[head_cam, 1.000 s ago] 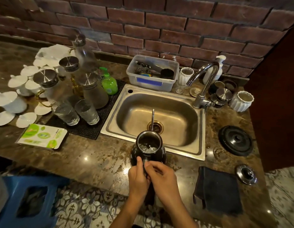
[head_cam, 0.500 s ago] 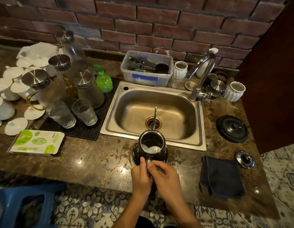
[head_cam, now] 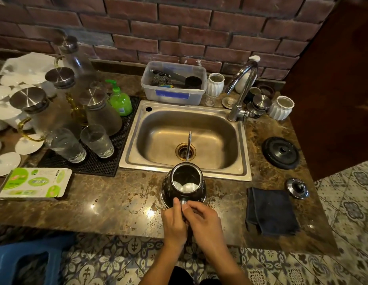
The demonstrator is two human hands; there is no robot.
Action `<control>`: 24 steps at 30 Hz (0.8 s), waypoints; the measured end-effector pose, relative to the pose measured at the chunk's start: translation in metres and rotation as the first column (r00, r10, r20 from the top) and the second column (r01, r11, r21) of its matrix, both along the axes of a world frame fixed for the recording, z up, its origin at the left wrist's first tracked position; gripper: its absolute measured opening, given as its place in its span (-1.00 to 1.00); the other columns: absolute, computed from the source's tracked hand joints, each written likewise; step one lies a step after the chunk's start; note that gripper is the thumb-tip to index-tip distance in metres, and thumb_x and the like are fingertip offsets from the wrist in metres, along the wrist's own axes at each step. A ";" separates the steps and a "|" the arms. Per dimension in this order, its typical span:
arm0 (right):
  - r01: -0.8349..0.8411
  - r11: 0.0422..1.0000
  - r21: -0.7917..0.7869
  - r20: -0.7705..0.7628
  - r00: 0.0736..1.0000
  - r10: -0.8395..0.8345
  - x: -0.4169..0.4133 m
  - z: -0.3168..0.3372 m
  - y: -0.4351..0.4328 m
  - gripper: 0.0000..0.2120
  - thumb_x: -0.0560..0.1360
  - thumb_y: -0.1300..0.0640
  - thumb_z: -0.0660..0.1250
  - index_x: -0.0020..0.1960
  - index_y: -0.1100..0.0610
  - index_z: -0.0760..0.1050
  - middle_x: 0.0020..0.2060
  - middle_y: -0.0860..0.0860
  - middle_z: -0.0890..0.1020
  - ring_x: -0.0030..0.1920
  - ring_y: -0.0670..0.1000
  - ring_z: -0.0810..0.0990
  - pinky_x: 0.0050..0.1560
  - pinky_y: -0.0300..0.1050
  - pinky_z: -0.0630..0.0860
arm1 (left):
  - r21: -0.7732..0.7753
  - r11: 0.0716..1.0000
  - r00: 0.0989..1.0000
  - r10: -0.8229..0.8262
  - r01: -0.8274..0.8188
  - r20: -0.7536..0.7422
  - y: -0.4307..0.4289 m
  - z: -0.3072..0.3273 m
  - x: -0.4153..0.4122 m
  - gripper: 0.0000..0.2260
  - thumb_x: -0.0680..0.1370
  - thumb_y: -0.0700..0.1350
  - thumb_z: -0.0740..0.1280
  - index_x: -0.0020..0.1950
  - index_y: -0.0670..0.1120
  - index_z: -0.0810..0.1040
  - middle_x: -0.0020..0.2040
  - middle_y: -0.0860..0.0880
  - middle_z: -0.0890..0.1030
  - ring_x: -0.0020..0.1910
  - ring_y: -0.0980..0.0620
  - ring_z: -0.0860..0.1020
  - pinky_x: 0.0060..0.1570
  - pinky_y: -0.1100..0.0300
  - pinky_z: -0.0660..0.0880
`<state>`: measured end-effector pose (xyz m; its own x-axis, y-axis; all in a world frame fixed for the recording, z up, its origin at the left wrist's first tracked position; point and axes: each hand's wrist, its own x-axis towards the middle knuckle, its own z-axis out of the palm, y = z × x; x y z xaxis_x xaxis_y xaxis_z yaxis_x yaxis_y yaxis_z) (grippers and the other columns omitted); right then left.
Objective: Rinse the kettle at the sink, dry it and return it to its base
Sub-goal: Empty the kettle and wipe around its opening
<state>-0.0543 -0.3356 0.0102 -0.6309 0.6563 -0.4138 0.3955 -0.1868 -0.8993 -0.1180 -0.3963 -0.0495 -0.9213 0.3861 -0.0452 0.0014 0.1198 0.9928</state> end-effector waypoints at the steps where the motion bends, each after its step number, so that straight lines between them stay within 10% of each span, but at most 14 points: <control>1: 0.000 1.000 -0.005 -0.001 1.000 0.000 0.000 0.000 0.000 -0.77 0.60 0.05 0.40 0.20 0.10 0.68 -0.01 -0.06 0.77 0.02 -0.17 0.72 -0.01 -0.26 0.64 | 0.001 1.000 1.000 -0.002 0.002 0.006 0.000 -0.001 0.000 -0.41 0.61 0.18 0.03 -0.49 -0.10 0.47 -0.57 -0.16 0.46 -0.61 -0.13 0.44 -0.56 -0.03 0.36; 11: 0.016 1.000 -0.018 -0.019 1.000 -0.016 0.000 0.001 -0.004 -0.79 0.61 0.08 0.39 0.20 0.08 0.68 -0.01 -0.05 0.77 0.03 -0.17 0.73 0.12 -0.17 0.66 | 0.012 1.000 1.000 -0.001 0.001 0.030 0.000 -0.005 0.001 -0.44 0.64 0.16 0.04 -0.38 -0.06 0.61 -0.50 -0.10 0.59 -0.55 0.03 0.56 -0.55 0.06 0.42; 18: -0.021 0.999 0.048 -0.003 1.000 0.021 0.000 0.003 -0.004 -0.86 0.63 0.05 0.35 0.04 -0.08 0.70 -0.23 -0.15 0.75 -0.22 -0.22 0.69 -0.19 -0.35 0.55 | -0.031 1.000 0.999 0.000 0.001 0.049 -0.001 -0.004 0.003 -0.42 0.64 0.23 0.03 -0.45 0.06 0.58 -0.50 -0.12 0.58 -0.55 0.10 0.54 -0.49 0.25 0.41; 24: -0.059 0.993 0.101 0.025 0.998 0.056 0.001 0.007 -0.004 -0.83 0.64 0.04 0.33 0.00 -0.19 0.66 -0.27 -0.26 0.73 -0.21 -0.27 0.68 -0.19 -0.41 0.54 | -0.077 0.992 0.987 -0.091 0.101 0.129 -0.009 0.002 0.001 -0.31 0.60 0.32 0.01 -0.30 -0.15 0.68 -0.37 -0.14 0.68 -0.36 -0.05 0.67 -0.29 -0.09 0.58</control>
